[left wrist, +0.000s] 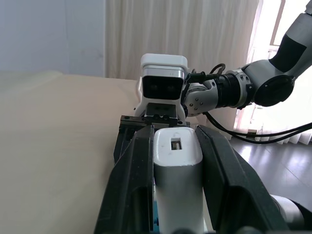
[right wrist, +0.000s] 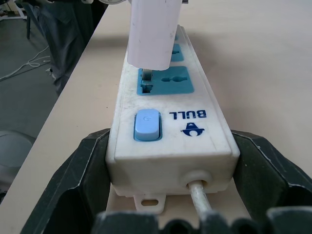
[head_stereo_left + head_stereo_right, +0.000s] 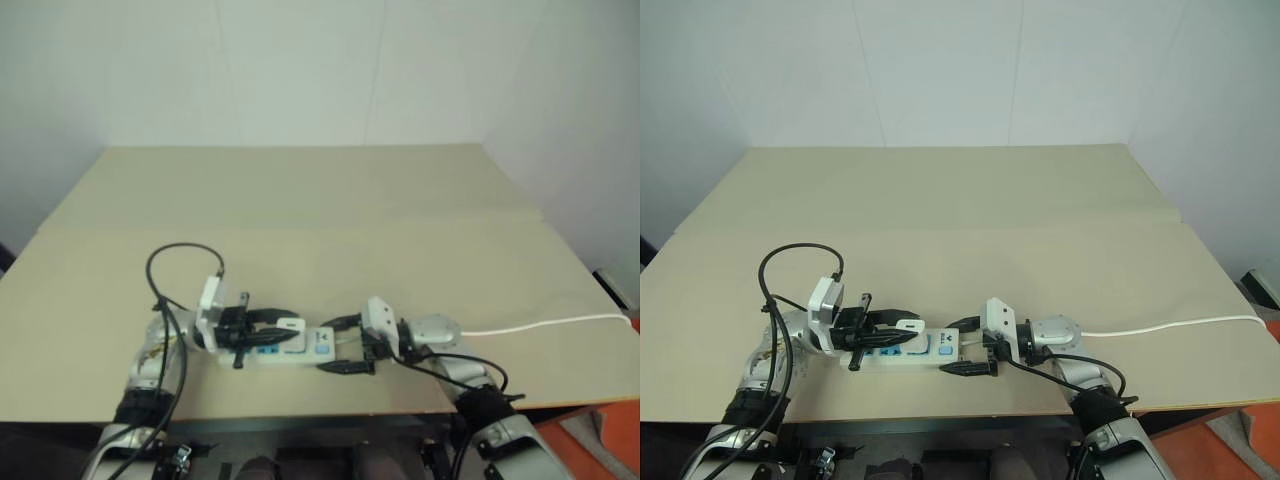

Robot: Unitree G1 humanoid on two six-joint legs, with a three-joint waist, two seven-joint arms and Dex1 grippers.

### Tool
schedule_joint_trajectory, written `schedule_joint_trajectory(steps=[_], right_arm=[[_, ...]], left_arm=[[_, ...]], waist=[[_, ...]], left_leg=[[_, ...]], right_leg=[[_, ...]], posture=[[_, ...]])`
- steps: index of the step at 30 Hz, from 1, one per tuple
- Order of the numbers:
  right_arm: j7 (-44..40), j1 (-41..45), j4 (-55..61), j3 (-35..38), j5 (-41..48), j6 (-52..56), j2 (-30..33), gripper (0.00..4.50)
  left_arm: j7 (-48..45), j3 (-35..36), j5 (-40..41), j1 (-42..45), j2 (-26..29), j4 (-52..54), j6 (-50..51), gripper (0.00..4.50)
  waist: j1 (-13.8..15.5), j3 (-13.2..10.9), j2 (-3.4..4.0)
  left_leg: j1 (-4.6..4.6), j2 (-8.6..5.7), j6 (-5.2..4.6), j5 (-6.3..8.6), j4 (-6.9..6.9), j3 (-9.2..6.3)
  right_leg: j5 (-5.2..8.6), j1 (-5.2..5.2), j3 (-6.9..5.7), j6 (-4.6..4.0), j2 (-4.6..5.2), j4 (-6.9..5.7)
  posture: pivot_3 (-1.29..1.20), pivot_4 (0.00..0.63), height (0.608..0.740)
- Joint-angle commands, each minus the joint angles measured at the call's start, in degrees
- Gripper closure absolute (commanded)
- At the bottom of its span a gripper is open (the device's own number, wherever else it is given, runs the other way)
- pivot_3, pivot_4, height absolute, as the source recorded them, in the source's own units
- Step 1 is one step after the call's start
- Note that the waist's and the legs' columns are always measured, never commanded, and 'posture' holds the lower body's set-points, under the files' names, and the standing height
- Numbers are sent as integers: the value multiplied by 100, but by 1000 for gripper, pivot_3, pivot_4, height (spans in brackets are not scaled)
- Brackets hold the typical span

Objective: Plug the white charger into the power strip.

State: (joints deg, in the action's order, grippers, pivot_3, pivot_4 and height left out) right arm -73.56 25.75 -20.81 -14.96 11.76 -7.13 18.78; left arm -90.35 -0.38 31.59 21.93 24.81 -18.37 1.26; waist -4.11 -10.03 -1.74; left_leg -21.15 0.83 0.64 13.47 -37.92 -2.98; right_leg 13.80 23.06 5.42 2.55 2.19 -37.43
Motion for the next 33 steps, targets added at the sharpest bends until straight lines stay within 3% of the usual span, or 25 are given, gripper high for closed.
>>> schedule_joint_trajectory(steps=[1, 26, 33], right_arm=[[90, 22, 89, 75, 45, -107, -34, 1098], [145, -36, 116, 81, -18, -170, -76, 1098], [154, -54, 121, 90, -8, -185, -84, 1098]], left_arm=[[81, -259, -491, -174, 97, -464, -23, 3508], [-215, -666, -648, 160, 134, -1136, -446, 3508], [-215, -692, -237, 190, 142, -953, -245, 3508]], waist=[[3, 7, 1], [11, 65, 32], [11, 65, 32]], left_leg=[[0, 0, 0, 0, 0, 0], [66, 4, 1, 1, 22, -3], [68, 4, 1, 1, 23, -2]], right_leg=[[0, -1, 0, 0, 0, 0], [16, -80, -5, 7, -4, 40], [18, -82, -4, 9, -4, 42]], posture=[[0, 150, 740], [0, 150, 740], [0, 150, 740]])
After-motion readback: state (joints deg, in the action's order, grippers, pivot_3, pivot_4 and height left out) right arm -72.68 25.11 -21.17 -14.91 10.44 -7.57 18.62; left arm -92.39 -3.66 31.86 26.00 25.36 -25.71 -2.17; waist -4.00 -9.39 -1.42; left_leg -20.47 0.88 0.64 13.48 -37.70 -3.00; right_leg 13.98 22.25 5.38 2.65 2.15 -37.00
